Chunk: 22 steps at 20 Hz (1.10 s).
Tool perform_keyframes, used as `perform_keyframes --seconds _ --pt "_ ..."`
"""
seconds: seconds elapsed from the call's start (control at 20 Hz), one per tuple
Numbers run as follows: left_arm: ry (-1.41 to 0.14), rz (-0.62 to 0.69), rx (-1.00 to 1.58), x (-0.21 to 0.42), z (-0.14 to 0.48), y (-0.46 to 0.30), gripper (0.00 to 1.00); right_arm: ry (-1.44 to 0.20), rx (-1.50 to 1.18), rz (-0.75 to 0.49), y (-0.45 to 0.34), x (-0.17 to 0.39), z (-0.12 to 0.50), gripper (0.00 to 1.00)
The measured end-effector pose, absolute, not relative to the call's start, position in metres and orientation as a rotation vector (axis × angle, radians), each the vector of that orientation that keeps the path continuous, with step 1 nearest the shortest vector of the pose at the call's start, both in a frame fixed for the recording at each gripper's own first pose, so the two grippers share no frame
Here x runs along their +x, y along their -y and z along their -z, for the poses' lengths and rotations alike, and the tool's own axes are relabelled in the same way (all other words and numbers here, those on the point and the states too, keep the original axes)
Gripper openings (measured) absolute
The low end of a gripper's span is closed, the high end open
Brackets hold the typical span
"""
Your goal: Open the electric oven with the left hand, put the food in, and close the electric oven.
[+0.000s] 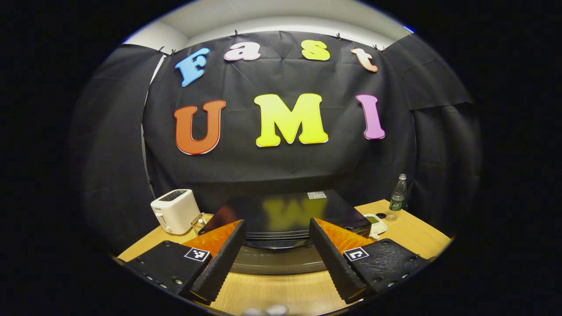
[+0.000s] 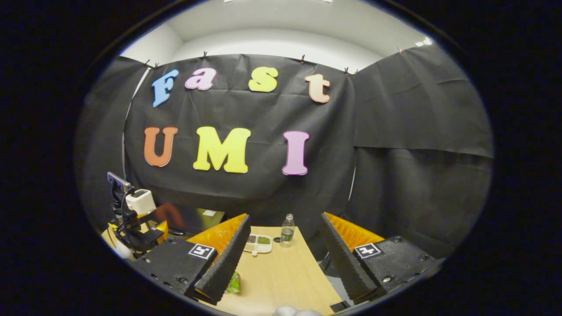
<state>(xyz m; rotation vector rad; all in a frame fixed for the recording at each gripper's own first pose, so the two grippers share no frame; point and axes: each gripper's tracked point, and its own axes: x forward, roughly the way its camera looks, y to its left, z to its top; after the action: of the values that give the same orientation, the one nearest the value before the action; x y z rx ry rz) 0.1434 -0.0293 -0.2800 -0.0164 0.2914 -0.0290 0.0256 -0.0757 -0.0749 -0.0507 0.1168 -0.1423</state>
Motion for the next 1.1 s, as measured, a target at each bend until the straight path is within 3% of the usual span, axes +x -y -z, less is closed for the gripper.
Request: perform_keyframes --seconds 0.45,1.1 --pt "-0.39 0.039 -0.009 0.166 0.323 0.032 0.96 -0.164 -0.06 0.163 0.078 0.035 0.084 0.96" --pt "-0.405 0.05 -0.005 0.141 0.322 0.03 0.98 -0.186 -0.036 0.133 0.072 0.036 0.099 0.96"
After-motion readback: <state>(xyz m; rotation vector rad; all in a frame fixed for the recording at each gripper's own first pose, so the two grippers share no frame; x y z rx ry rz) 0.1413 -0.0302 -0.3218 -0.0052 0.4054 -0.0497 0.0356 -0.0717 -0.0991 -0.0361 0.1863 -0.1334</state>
